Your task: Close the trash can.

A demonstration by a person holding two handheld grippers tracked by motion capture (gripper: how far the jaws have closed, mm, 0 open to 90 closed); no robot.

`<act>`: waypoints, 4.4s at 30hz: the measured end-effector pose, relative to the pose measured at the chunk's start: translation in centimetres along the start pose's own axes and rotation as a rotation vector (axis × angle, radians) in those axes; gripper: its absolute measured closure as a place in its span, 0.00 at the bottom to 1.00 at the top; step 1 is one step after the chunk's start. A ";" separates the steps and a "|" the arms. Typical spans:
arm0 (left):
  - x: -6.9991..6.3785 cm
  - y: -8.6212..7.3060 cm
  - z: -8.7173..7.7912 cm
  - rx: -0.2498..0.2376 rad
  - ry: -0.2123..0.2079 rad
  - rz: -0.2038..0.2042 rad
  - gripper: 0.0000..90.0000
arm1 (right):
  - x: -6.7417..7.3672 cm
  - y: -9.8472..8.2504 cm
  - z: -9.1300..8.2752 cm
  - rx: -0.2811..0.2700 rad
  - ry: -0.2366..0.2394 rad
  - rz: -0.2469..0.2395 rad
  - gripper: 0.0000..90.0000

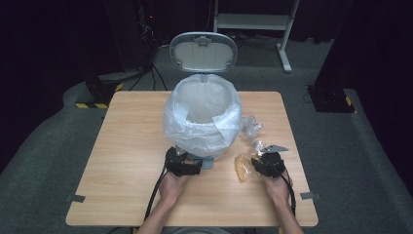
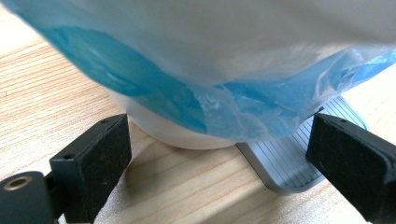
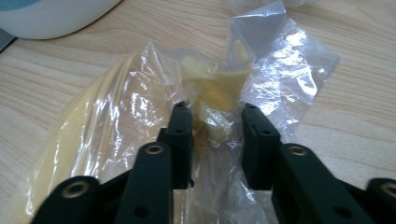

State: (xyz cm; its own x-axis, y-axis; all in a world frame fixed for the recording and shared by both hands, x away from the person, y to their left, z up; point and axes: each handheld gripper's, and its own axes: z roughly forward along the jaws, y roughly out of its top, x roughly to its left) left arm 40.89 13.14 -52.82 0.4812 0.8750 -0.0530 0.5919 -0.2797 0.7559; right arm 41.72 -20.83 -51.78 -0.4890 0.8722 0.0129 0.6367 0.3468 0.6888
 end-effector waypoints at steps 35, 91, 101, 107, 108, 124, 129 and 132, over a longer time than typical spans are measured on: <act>0.2 0.0 -0.1 0.009 -0.012 0.002 0.08 | 0.4 0.1 -5.7 -0.113 0.102 0.019 0.97; 0.2 0.0 -0.1 0.011 -0.018 -0.003 0.08 | -0.7 7.9 -16.7 -0.314 0.242 -0.045 0.97; 0.2 0.0 0.0 -0.003 -0.012 -0.017 0.08 | -0.3 10.3 -17.2 -0.320 0.290 -0.075 0.97; 0.2 0.0 0.0 -0.003 -0.013 -0.018 0.08 | 0.0 12.2 -17.7 -0.331 0.315 -0.091 0.97; 0.2 0.0 0.0 -0.003 -0.013 -0.019 0.08 | 0.0 12.2 -17.7 -0.331 0.315 -0.091 0.97; 0.3 0.0 0.0 0.001 -0.014 -0.020 0.08 | 1.8 17.4 -17.3 -0.310 0.368 -0.135 0.97; 0.3 0.0 0.0 0.002 -0.017 -0.023 0.08 | 2.6 18.7 -16.9 -0.300 0.380 -0.148 0.97; 0.3 0.0 0.0 0.002 -0.017 -0.023 0.08 | 2.9 19.1 -16.8 -0.299 0.383 -0.154 0.97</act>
State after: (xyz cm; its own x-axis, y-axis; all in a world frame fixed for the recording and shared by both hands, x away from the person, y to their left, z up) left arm 41.08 13.38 -52.84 0.4785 0.8743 -0.0817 0.6045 -0.2605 0.7528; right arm 42.44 -17.49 -26.45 -0.7832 0.6099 0.1209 0.3687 0.2990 0.8801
